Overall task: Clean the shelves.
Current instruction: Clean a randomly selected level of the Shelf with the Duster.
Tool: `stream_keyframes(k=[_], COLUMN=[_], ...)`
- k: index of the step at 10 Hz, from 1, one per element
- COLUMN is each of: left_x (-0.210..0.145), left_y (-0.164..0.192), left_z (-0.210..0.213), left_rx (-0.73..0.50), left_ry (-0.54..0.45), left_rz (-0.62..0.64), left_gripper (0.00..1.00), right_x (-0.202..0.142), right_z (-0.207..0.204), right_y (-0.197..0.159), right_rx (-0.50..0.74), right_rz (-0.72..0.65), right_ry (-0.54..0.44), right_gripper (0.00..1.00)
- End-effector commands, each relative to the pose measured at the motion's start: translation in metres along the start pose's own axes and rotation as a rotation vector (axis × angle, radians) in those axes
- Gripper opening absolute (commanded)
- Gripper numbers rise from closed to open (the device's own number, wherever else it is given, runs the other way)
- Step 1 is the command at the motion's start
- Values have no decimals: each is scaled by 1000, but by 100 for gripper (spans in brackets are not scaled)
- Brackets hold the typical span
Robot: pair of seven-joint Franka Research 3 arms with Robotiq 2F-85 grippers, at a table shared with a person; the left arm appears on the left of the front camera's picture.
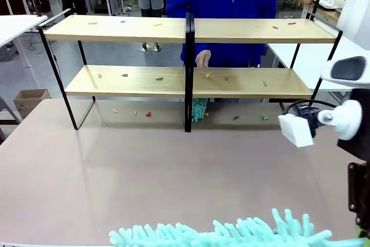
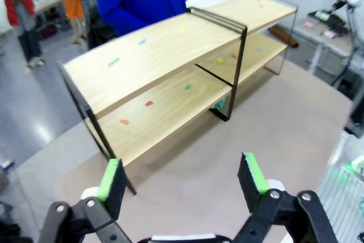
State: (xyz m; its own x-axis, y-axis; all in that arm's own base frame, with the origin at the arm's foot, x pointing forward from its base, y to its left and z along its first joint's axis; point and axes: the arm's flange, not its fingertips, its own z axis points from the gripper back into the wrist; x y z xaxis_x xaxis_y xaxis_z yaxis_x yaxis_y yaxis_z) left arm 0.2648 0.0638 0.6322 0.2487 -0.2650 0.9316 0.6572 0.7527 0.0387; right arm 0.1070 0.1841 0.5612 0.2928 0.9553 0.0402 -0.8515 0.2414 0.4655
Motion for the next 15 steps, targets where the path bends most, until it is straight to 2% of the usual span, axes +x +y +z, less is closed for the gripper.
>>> stream_keyframes(k=[1, 2, 7, 8, 10, 12, 14, 15], left_x=[0, 0, 0, 0, 0, 0, 0, 0], left_y=[0, 0, 0, 0, 0, 0, 0, 0], left_z=[-1, -1, -1, -1, -1, -1, -1, -1], left_rx=[3, 3, 3, 3, 3, 3, 3, 3], left_ry=[4, 4, 4, 4, 4, 4, 4, 4], left_rz=[-2, -2, -2, -2, -2, -2, -2, -2], left_gripper=[100, 100, 100, 100, 100, 100, 100, 100], right_x=[-6, 0, 0, -1, 45, 89, 129, 139], right_z=[-4, 0, 0, -4, -2, 3, 2, -2], right_y=[-13, 0, 0, -10, -28, -50, -88, -106], right_rx=[-16, 0, 0, -13, -44, -132, -169, -97], right_rz=[25, 0, 0, -31, -129, -366, -426, -334], right_ry=[-102, 0, 0, -11, -56, -198, -188, -133], right_gripper=[12, 12, 12, 12, 12, 12, 12, 12])
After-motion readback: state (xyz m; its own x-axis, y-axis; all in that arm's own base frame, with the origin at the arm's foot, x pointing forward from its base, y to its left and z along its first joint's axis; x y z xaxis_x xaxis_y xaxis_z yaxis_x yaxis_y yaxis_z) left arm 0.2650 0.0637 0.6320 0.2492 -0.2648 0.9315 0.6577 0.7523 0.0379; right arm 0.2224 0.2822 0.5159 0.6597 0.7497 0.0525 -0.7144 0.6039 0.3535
